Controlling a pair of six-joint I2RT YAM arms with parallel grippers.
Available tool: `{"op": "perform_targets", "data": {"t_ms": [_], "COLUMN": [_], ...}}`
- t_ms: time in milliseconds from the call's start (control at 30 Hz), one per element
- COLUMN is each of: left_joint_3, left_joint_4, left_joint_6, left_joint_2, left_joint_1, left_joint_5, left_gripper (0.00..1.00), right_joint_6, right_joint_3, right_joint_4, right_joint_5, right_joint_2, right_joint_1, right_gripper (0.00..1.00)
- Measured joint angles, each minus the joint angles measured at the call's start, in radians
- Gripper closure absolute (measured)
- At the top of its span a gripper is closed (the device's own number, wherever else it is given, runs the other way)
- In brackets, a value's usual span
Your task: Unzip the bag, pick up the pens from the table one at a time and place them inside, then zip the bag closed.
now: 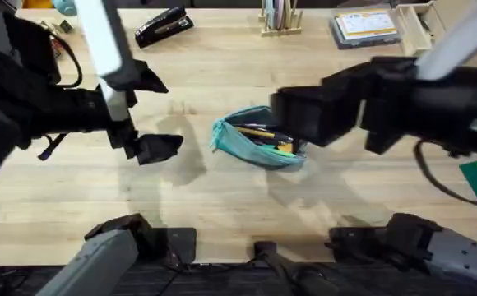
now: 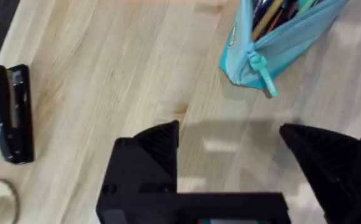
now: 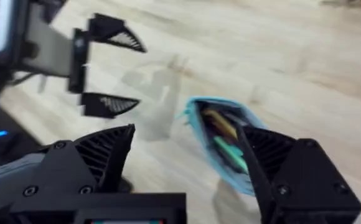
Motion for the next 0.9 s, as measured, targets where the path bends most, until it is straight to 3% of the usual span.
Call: {"op": "perform_targets", "data": {"t_ms": [133,167,433,900], "left_joint_3": [0.000,0.000,0.000,0.000], "left_joint_4": [0.000,0.000,-0.039,-0.076], "left_joint_6": [0.081,0.115,0.184,0.275], "left_joint_2": [0.111,0.182,0.295,0.305], "left_joint_1": [0.063,0.080,0.082,0.082], "left_joint_5": [0.073,0.100,0.127,0.149], "left_gripper": [0.010,0.010,0.010,0.008], "right_joint_6": [0.072,0.158,0.400,0.686], "right_joint_3": [0.000,0.000,0.000,0.000], "right_joint_4": [0.032,0.045,0.050,0.089], "right_joint_5": [-0.069,-0.097,-0.118,-0.269], "right_joint_2": [0.056,0.108,0.204,0.374], "right_joint_1": [0.001,0.001,0.001,0.023], "right_gripper": [0.003,0.003,0.003,0.003]}}
